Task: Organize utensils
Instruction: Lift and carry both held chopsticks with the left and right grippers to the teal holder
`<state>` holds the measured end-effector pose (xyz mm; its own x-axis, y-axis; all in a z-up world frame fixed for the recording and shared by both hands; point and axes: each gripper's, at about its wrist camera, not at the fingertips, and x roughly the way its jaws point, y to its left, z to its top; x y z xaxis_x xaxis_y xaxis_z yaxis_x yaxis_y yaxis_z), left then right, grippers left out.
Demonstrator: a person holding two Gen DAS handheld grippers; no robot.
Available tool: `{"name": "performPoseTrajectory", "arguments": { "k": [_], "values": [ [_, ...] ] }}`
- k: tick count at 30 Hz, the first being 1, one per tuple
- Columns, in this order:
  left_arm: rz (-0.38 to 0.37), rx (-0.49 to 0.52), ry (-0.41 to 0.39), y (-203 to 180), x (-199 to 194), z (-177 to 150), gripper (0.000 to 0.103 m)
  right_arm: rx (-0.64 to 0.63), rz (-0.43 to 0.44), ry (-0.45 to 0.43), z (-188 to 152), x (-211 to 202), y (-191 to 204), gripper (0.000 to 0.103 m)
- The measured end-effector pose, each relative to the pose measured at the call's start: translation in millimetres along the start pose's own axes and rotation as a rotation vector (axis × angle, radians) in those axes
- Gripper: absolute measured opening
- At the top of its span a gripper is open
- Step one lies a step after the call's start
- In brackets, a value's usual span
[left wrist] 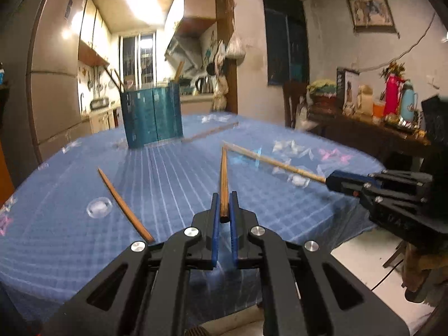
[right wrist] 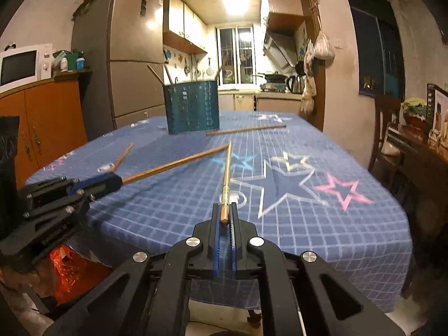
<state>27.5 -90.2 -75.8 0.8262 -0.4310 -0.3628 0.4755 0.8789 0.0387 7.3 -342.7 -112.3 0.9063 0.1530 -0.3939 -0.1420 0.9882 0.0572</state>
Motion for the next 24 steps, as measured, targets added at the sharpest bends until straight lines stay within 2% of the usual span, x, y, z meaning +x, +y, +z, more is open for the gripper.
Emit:
{"name": "performPoseTrajectory", "arguments": {
  "k": [7, 11, 18, 24],
  "values": [
    [-0.01, -0.024, -0.123, 22.9, -35.7, 48.5, 0.005, -0.043, 0.023, -0.117, 51.8, -35.8, 4.0, 0.007],
    [-0.037, -0.068, -0.137, 42.9, -37.8, 83.5, 0.005, -0.043, 0.068, -0.167, 93.6, -40.8, -4.3, 0.007],
    [-0.099, -0.12, -0.099, 72.7, -16.2, 139.1, 0.005, 0.01, 0.164, -0.129, 154.9, -16.6, -19.6, 0.007],
    [-0.127, -0.088, -0.09, 75.1, -3.6, 178.0, 0.005, 0.029, 0.206, -0.063, 196.7, 6.7, -21.1, 0.007]
  ]
}}
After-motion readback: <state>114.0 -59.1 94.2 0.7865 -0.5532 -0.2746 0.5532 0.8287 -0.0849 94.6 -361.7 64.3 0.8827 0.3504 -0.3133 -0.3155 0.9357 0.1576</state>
